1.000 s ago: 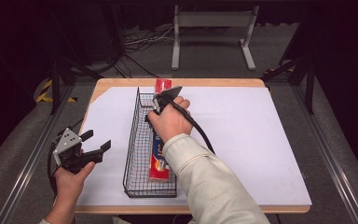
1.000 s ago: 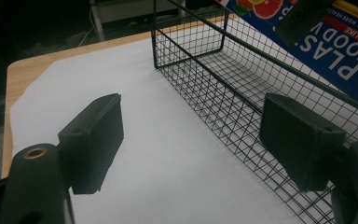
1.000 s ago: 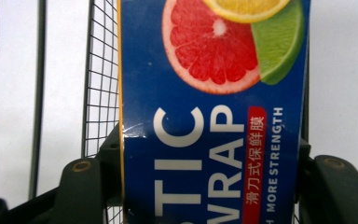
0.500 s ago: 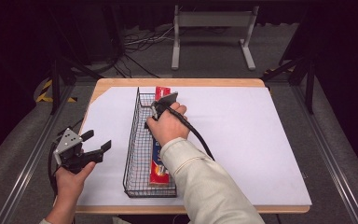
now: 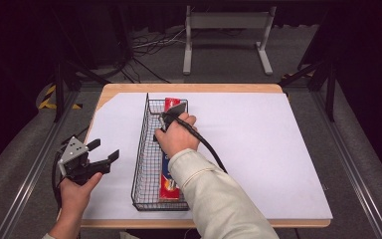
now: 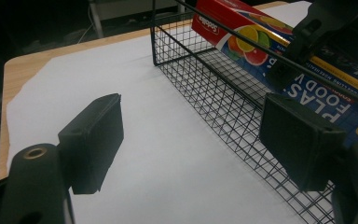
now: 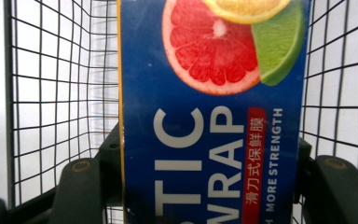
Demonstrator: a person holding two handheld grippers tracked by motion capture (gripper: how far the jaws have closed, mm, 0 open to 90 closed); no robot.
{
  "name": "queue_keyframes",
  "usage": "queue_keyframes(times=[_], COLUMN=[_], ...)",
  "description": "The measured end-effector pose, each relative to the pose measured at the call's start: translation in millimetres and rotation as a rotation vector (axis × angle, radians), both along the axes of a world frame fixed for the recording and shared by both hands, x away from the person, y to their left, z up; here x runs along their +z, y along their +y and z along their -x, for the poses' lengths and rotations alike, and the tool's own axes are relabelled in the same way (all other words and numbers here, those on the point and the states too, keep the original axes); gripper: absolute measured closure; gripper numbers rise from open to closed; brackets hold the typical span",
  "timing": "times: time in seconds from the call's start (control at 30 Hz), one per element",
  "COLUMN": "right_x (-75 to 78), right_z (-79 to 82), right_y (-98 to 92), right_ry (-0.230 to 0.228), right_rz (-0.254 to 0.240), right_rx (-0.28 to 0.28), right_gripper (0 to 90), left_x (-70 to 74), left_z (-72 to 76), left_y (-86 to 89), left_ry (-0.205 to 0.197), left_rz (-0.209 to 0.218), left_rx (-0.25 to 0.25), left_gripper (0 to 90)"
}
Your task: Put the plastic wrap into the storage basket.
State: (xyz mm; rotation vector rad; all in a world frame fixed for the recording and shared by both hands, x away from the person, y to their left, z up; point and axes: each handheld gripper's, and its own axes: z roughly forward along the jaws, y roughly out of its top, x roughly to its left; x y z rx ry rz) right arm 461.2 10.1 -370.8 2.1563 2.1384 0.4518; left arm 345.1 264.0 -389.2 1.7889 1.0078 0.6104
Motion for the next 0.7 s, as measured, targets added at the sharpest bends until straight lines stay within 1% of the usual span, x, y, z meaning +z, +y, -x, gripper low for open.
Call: queue_keyframes(times=[0.4, 0.6, 0.67, 0.7], right_x=[-10.9, -13.6, -13.8, -14.0], right_z=[-1.2, -2.6, -2.7, -2.7], right_y=[4.3, 4.8, 5.6, 5.6], right_ry=[0.034, 0.043, 0.043, 0.044], right_rz=[0.025, 0.035, 0.041, 0.043], right_rx=[-0.01, -0.017, -0.013, -0.011], right_gripper=[38.9, 38.8, 38.7, 38.7], left_x=[-0.8, -1.6, -2.0, -2.4], left_z=[-0.4, -0.8, -1.1, -1.2], left_y=[0.1, -0.9, -1.0, -1.3], left_ry=[0.002, 0.005, 0.001, 0.005], left_rz=[0.0, -0.001, -0.004, -0.001], left_rx=[-0.001, -0.002, -0.003, -0.002], left_gripper=[22.5, 22.5, 22.5, 22.5])
